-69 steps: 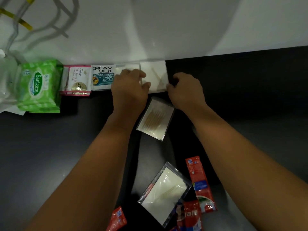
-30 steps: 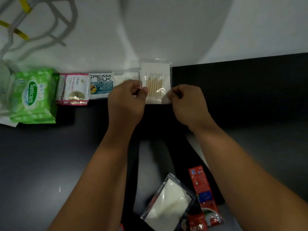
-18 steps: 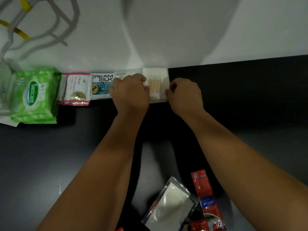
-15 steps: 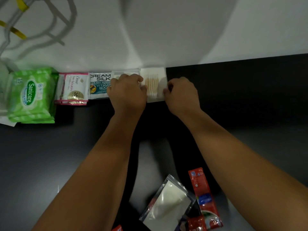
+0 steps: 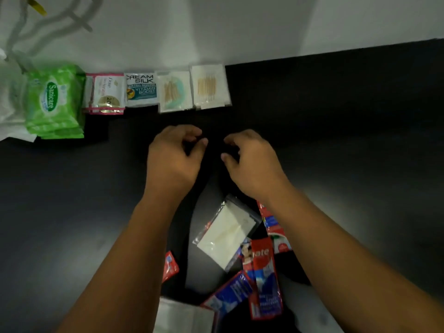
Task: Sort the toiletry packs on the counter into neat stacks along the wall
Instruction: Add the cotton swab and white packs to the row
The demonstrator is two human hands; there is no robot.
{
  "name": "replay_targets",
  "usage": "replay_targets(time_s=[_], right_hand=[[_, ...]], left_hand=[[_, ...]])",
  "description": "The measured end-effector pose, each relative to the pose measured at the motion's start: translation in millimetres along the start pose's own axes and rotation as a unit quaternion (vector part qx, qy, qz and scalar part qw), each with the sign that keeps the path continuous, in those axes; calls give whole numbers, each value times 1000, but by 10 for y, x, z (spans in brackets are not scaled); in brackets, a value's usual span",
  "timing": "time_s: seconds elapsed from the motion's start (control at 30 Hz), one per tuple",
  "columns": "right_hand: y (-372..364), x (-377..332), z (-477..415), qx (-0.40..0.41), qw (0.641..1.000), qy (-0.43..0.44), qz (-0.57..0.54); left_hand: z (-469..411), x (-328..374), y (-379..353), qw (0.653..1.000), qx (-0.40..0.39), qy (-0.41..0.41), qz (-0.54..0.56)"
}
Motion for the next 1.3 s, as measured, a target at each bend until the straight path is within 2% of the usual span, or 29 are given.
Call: replay_targets(time_s=[0.1,0.27,0.43,0.57,0.7,0.87,1.07,1.2,1.3], right_hand=[[-54,-41,360,-56,998,-10,16],[-71,-52,801,-137,987,-35,77],[-126,6,1036,-197,974,-65,94],[-208,-5,1012,-206,971,-46,113],[-309,24,982,-211,970,-49,108],[-336,24,972,-207,971,-43,114],[-354,-8,868,-192,970,-23,147],[-368,-29,783,-176,974,-12,140],[-347,-14,733,-157,980,-21,122]], left_hand=[[389,-42,-38,998,-61,1,-23],[902,-322,-219,979,-166,64,-97],[1206,-396,-279,967,-206,92,-119],[1232,-374,-320,963,-210,80,-150],[1201,-497,-353,954,-241,134,-119],[1130,-474,-367,944,-260,145,-142],[1080,-434,-405,915,-281,133,-257],[1051,-424,-430,919,-290,129,-233],[973,-424,-357,935,-277,141,-173]])
Point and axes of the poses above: each hand's wrist, its own z-axis away from the middle knuckle, its own y-axis out of the back of the hand, x = y × z, the point moved 9 cm from there along -z, towards the middle knuckle, and after that the axes turned 11 degrees about y, right-handed, at the moved point
